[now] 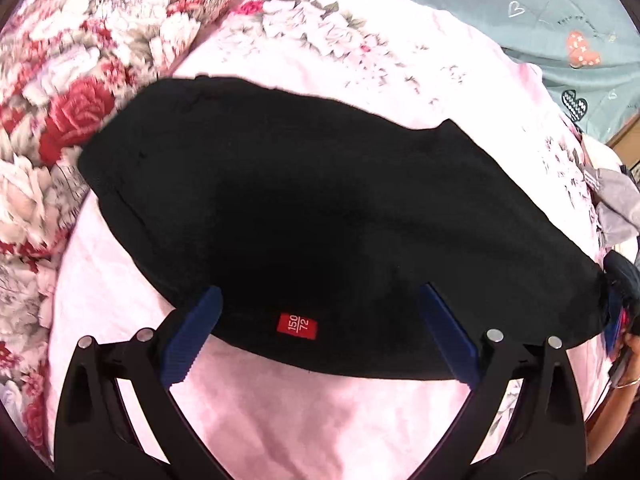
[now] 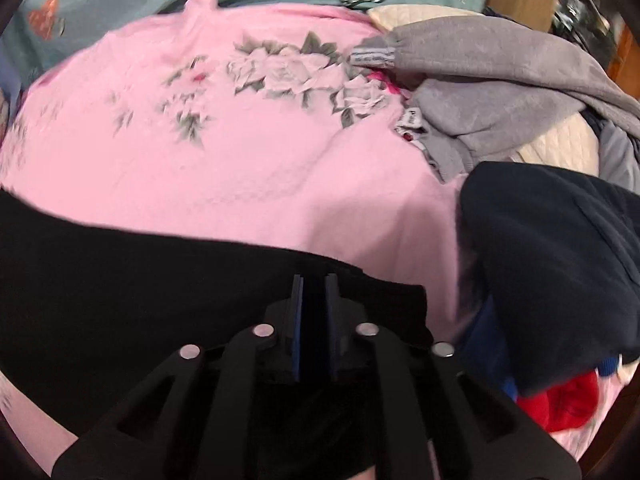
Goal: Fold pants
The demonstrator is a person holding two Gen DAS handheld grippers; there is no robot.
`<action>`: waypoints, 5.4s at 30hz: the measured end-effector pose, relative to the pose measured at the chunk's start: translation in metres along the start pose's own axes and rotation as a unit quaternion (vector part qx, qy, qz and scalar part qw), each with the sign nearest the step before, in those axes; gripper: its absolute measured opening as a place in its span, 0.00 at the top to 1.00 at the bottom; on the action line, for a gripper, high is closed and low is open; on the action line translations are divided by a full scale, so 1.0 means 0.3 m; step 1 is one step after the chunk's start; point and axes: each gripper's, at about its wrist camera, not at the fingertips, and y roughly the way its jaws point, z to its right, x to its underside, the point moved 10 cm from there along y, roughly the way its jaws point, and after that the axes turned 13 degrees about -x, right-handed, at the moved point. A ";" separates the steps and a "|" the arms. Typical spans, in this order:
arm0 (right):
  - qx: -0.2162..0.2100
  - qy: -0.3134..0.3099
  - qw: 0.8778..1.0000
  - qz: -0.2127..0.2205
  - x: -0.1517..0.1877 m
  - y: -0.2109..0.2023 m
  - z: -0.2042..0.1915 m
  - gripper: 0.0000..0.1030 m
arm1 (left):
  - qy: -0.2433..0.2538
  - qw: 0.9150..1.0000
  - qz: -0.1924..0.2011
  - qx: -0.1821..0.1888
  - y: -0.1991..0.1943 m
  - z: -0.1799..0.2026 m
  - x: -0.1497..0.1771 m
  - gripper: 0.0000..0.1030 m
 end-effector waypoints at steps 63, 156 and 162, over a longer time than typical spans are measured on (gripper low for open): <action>-0.203 -0.059 0.974 0.082 0.174 -0.240 -0.575 0.39 | -0.166 0.966 -0.153 0.126 0.118 0.022 0.057 0.44; -0.208 -0.041 0.977 -0.029 -0.011 0.056 -0.752 0.42 | -0.111 0.984 0.068 -0.119 0.109 -0.208 -0.274 0.13; -0.135 0.100 0.986 0.004 0.080 0.014 -0.187 0.42 | -0.050 0.984 0.044 -0.164 0.234 -0.126 -0.202 0.09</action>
